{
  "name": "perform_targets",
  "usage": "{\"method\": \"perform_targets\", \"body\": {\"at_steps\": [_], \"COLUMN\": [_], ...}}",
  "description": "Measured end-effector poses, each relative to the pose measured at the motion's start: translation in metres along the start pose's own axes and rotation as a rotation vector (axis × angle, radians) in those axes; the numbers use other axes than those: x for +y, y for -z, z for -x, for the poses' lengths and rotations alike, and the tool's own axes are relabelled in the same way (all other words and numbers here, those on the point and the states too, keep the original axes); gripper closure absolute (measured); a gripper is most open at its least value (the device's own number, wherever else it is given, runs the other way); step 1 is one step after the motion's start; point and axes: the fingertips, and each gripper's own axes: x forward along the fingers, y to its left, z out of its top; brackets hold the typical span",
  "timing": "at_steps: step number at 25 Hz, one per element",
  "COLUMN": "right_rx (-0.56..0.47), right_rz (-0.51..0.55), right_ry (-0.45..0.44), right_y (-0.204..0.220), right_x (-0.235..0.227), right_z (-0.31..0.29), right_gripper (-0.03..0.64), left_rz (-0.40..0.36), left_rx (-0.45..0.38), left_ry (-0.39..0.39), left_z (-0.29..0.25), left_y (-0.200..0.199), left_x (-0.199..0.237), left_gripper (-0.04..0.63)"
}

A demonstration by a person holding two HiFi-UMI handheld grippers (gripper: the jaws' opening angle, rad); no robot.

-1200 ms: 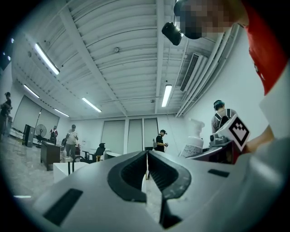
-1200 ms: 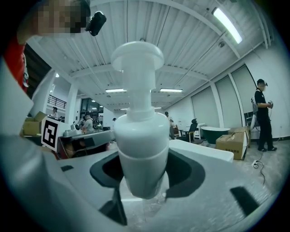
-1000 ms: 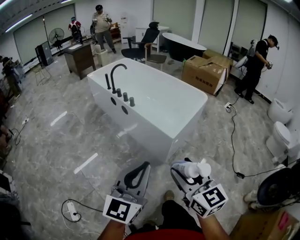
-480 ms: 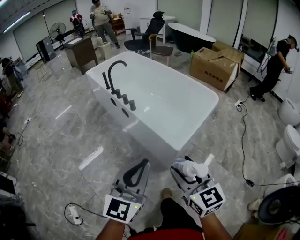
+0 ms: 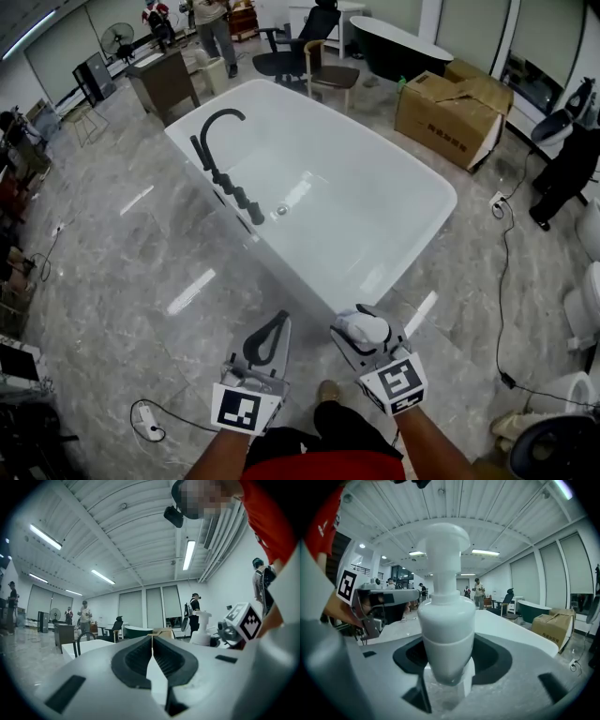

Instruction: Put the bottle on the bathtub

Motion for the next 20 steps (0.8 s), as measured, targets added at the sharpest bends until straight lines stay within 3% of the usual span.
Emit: {"method": "perform_targets", "body": {"at_steps": [7, 20], "right_rx": [0.096, 0.246], "right_rz": [-0.022, -0.036], "right_ry": [-0.004, 0.015], "right_y": [0.047, 0.172], "right_x": [-0.044, -0.074], "right_z": [-0.065, -0.151], "right_gripper": [0.371, 0.371], "left_rz": [0.023, 0.035], "left_rx": [0.043, 0.119], "left_ry": [-0.044, 0.029], "left_z": [-0.054, -0.112], "left_y": [0.034, 0.117], "left_x": [0.033, 0.056], "left_gripper": [0.581, 0.581]}}
